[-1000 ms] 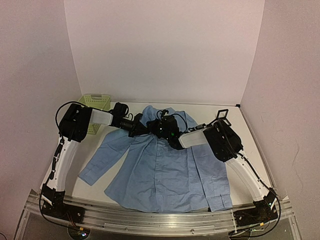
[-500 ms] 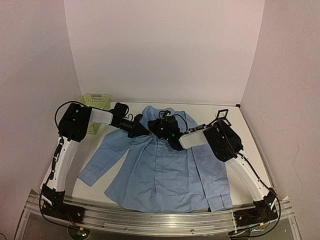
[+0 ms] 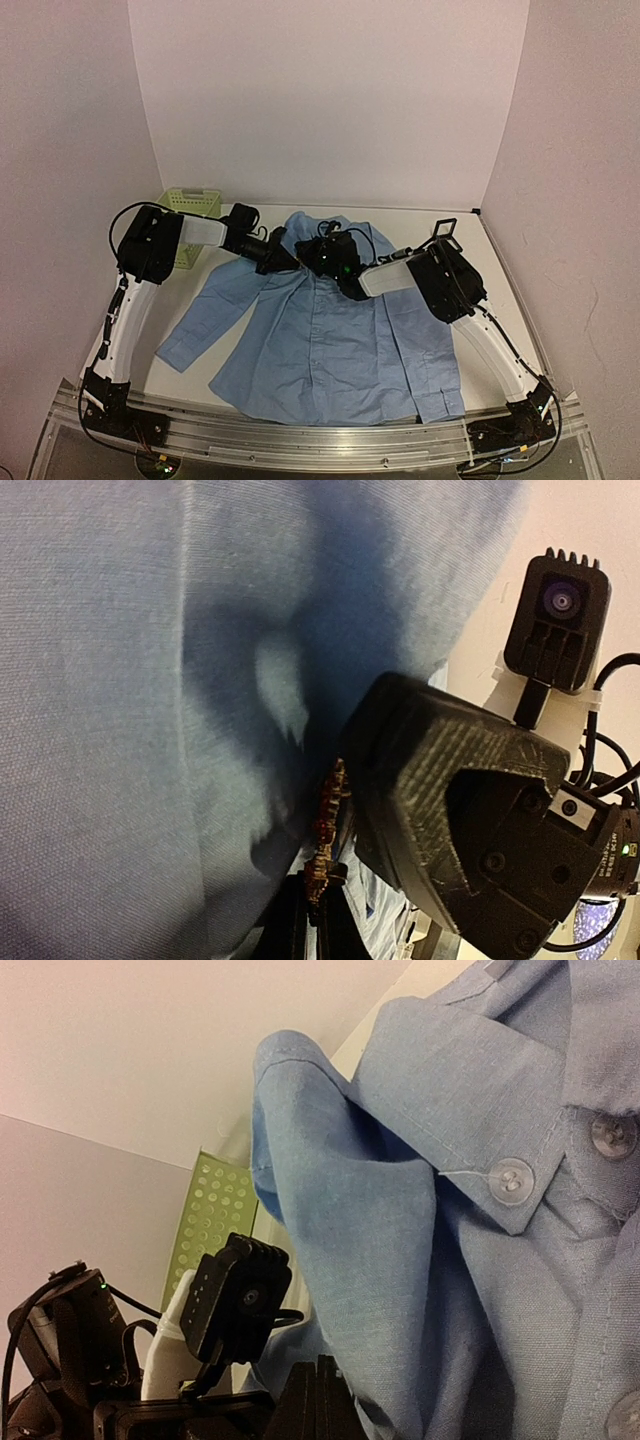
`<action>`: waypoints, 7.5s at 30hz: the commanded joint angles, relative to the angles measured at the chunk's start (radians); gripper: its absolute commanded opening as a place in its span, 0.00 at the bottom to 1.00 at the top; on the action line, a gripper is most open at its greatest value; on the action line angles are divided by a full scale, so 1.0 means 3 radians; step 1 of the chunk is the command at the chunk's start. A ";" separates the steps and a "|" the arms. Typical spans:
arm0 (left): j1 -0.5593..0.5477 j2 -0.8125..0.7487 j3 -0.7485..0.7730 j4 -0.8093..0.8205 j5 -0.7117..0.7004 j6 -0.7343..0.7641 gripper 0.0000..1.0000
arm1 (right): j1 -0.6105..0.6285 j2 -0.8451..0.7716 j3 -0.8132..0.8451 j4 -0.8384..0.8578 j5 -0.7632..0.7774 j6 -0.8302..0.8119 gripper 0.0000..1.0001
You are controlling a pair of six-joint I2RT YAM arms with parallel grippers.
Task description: Pin the brooch onto the clothing
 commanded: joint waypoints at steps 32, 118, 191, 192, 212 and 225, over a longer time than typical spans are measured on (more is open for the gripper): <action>-0.0113 -0.0266 0.0243 -0.0195 0.0054 0.0188 0.00 | -0.0050 0.0433 0.0083 -0.0534 0.0265 0.0247 0.00; -0.0298 -0.0224 0.1310 -0.1620 -0.1516 0.2303 0.37 | -0.0386 -0.0883 -0.0982 -0.1347 -0.0774 -0.0833 0.44; 0.0312 -0.0518 0.0934 -0.1719 -0.2029 0.3003 0.00 | -0.0934 -0.1411 -0.1193 -0.2965 -0.0142 -0.1923 0.40; 0.0312 -0.0616 0.0933 -0.1784 -0.2042 0.3057 0.00 | -0.0942 -0.1388 -0.1183 -0.2966 -0.0145 -0.1927 0.40; 0.0231 -0.0949 0.0581 -0.2152 -0.2483 0.3375 0.00 | -0.0987 -0.1151 -0.1021 -0.2968 -0.0350 -0.1922 0.41; 0.0289 -0.0338 0.0835 -0.1513 -0.2957 0.3288 0.00 | -0.0985 -0.1222 -0.1132 -0.2963 -0.0337 -0.1954 0.42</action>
